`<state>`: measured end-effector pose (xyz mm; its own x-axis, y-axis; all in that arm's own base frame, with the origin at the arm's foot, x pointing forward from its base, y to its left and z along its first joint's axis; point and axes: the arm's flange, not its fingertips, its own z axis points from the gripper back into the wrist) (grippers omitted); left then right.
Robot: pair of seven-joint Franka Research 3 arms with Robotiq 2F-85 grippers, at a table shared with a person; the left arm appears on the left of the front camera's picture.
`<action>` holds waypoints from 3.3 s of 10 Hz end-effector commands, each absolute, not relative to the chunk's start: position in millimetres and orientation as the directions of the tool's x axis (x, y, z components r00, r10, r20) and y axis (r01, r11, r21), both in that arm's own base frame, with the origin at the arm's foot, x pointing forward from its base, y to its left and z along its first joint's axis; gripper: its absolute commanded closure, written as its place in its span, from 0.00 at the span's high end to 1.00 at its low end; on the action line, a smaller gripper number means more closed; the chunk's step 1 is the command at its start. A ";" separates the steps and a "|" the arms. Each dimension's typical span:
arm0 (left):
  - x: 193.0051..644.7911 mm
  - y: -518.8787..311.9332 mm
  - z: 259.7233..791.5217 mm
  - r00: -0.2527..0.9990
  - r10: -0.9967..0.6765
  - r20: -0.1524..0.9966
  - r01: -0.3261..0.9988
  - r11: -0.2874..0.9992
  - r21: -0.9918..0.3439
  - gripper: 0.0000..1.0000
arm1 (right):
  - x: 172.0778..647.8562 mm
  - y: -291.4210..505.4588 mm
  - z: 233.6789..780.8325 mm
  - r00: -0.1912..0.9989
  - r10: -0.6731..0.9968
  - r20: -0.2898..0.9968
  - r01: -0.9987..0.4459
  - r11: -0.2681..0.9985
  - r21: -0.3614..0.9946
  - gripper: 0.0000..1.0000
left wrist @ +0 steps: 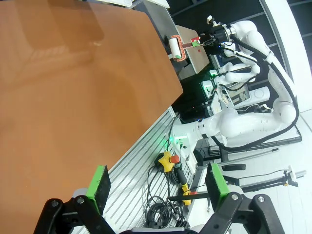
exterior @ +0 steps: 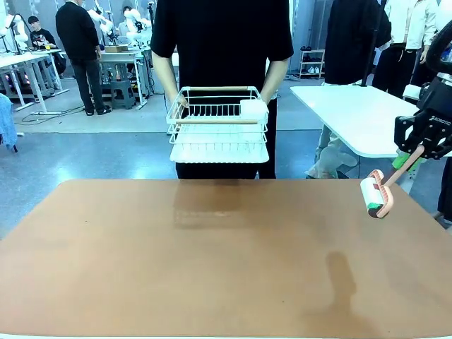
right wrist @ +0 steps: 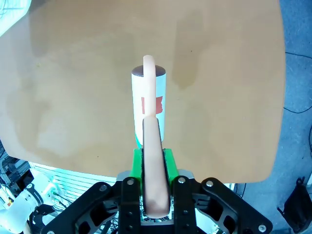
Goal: Clean the table.
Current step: Place the Lint Roller down when the Dish drying rack is positioned in the middle of the table.
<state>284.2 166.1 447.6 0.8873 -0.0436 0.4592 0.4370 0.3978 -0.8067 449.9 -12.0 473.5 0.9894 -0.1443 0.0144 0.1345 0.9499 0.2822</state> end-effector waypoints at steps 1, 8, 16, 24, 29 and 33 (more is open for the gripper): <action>281.5 166.6 448.6 0.878 -0.036 0.478 0.454 0.384 -0.804 1.00 | 447.9 -11.8 477.0 0.988 -0.150 0.020 0.138 0.947 0.291 0.21; 281.5 166.6 448.6 0.878 -0.036 0.478 0.454 0.384 -0.804 1.00 | 447.9 -11.8 477.0 0.988 -0.150 0.020 0.138 0.947 0.291 0.21; 281.5 166.6 448.6 0.878 -0.036 0.478 0.454 0.384 -0.804 1.00 | 447.9 -11.8 477.0 0.988 -0.150 0.020 0.138 0.947 0.291 0.21; 281.5 166.6 448.6 0.878 -0.036 0.478 0.454 0.384 -0.804 1.00 | 447.9 -11.8 477.0 0.988 -0.150 0.020 0.138 0.947 0.291 0.21; 281.5 166.6 448.6 0.878 -0.036 0.478 0.454 0.384 -0.804 1.00 | 447.9 -11.8 477.0 0.988 -0.150 0.020 0.138 0.947 0.291 0.21; 281.5 166.6 448.6 0.878 -0.036 0.478 0.454 0.384 -0.804 1.00 | 447.9 -11.8 477.0 0.988 -0.150 0.020 0.138 0.947 0.291 0.21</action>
